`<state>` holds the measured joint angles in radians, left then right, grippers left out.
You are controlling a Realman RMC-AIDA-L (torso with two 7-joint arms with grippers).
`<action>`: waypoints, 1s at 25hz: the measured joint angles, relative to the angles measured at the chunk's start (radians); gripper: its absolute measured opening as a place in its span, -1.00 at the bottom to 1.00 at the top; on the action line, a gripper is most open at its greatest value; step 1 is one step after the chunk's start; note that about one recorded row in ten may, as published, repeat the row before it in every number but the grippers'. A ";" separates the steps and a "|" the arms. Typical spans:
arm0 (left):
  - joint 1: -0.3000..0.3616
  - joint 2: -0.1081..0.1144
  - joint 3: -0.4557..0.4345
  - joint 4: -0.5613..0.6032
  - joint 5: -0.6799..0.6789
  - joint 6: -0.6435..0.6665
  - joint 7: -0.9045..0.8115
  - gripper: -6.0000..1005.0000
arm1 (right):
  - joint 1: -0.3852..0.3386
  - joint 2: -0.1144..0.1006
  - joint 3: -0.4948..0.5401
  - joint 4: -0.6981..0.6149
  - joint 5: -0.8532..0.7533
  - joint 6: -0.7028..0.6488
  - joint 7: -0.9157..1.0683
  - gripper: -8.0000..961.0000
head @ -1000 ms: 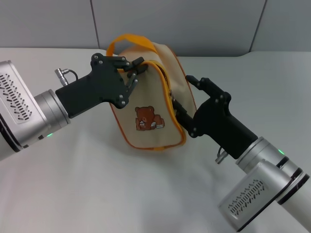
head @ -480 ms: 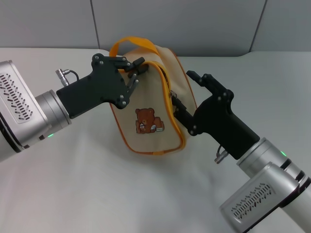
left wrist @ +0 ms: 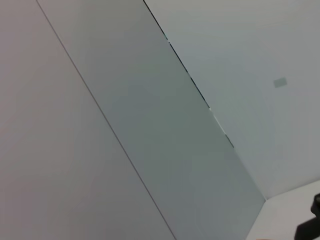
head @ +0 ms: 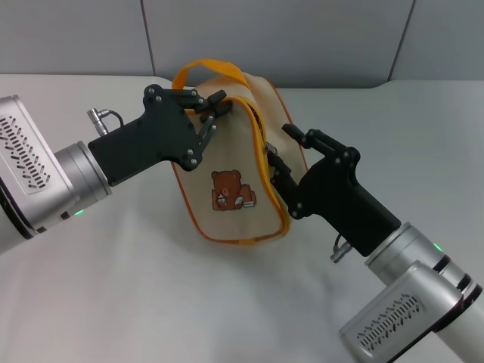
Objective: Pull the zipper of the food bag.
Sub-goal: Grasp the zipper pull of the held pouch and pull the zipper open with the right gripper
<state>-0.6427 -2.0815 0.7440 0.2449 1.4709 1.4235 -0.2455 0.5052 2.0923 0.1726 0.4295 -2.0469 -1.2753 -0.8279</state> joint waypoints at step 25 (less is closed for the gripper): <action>-0.002 0.000 0.000 -0.001 0.001 0.005 0.000 -0.81 | -0.131 0.000 0.004 0.012 -0.002 -0.027 -0.001 -0.99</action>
<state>-0.6445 -2.0814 0.7438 0.2438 1.4716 1.4287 -0.2454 0.3743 2.0922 0.1770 0.4416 -2.0490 -1.3021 -0.8289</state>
